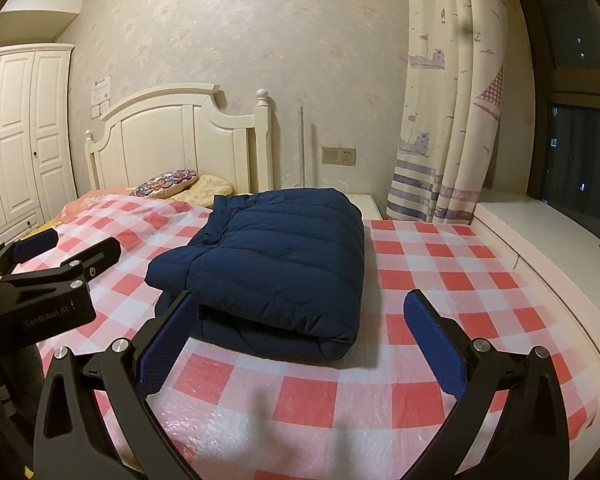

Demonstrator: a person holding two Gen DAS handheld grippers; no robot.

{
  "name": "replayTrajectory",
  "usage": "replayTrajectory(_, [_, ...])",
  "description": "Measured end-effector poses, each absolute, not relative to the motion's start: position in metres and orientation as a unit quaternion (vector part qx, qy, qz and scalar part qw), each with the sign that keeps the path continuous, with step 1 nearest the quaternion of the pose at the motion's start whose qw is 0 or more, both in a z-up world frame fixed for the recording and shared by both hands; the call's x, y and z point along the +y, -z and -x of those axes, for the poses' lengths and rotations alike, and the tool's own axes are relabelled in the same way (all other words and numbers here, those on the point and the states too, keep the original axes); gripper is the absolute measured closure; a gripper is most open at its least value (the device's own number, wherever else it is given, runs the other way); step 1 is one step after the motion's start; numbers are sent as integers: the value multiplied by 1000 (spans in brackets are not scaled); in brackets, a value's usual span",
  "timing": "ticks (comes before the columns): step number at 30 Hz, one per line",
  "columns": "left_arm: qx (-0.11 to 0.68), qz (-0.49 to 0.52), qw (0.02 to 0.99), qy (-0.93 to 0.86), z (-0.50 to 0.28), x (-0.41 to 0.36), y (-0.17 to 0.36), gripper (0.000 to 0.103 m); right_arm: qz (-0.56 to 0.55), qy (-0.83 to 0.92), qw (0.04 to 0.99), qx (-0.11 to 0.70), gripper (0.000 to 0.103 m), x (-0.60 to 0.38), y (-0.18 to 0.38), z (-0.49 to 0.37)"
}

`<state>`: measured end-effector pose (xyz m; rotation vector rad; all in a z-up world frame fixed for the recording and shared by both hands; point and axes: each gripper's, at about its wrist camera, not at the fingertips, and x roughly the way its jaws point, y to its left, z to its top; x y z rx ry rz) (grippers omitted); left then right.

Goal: Fold large clothes

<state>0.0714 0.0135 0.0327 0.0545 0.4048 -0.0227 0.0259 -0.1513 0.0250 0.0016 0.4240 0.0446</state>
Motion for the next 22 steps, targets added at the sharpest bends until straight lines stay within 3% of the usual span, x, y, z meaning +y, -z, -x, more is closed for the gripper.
replayTrajectory(15, [172,-39,984,20,-64,10,-26,2,14,-28,975,222,4,-146,-15,-28])
replayTrajectory(19, [242,-63,968,33,-111,31,-14,2,14,-43,965,258,4,-158,3,-48])
replayTrajectory(22, [303,-26,952,-14,-177,105,-12,2,16,-14,959,282,4,-209,-3,-76])
